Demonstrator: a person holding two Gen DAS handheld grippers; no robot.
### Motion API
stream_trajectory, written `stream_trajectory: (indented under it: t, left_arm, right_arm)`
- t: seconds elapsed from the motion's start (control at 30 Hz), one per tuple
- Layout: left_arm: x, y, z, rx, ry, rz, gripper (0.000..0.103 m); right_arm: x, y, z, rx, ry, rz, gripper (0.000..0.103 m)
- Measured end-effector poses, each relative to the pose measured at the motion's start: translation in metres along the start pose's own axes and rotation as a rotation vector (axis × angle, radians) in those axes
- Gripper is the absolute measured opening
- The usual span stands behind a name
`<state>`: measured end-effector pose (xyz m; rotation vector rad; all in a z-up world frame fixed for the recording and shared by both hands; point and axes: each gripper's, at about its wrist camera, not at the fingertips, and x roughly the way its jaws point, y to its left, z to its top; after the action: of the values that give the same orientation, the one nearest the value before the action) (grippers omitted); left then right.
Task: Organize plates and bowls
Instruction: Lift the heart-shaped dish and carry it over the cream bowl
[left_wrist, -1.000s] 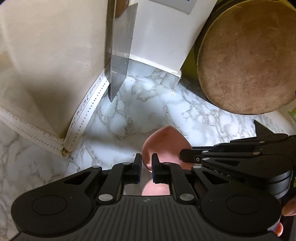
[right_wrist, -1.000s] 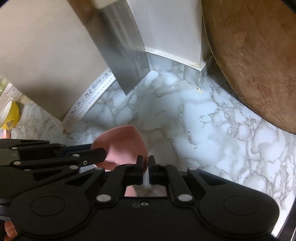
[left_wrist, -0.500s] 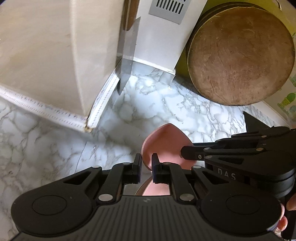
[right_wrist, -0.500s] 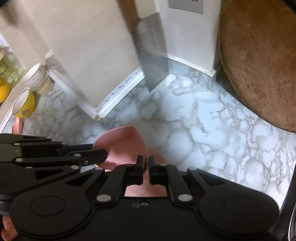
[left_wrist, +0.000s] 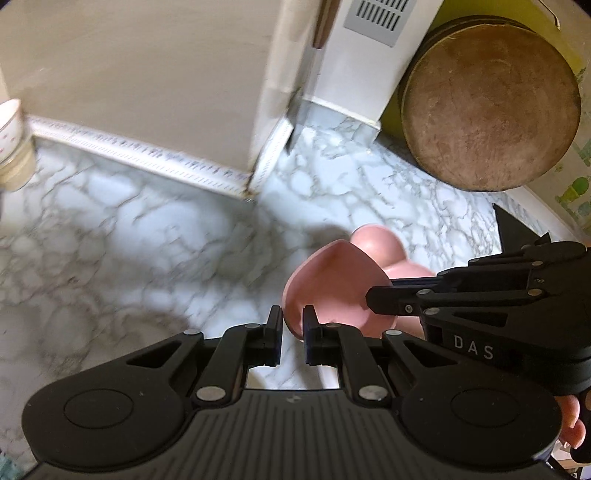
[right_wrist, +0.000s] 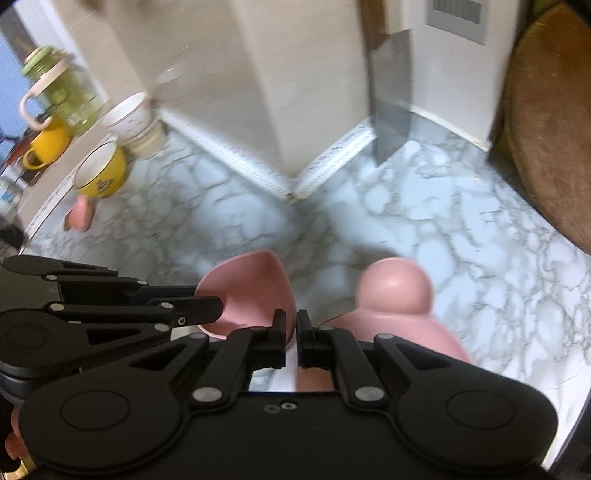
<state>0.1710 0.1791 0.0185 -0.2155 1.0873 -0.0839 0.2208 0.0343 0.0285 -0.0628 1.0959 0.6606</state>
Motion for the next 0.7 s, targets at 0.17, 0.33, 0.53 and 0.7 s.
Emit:
stream_trajectory:
  t: [0.17,0.33,0.53,0.7]
  left_arm:
    - [-0.013,0.021,-0.019,-0.026,0.007,0.01,0.01]
    - [-0.021,0.042,-0.036,-0.048,0.018,0.031,0.01]
    - [-0.023,0.061,-0.054,-0.067,0.035,0.051,0.01]
    - [-0.015,0.073,-0.064,-0.073,0.064,0.061,0.01]
  right_arm:
    - [0.005,0.028,-0.006,-0.027,0.014,0.021,0.005]
    - [0.014,0.052,-0.014,-0.047,0.04,0.046,0.005]
    - [0.026,0.075,-0.02,-0.067,0.074,0.065,0.006]
    - [0.04,0.086,-0.024,-0.08,0.105,0.066,0.006]
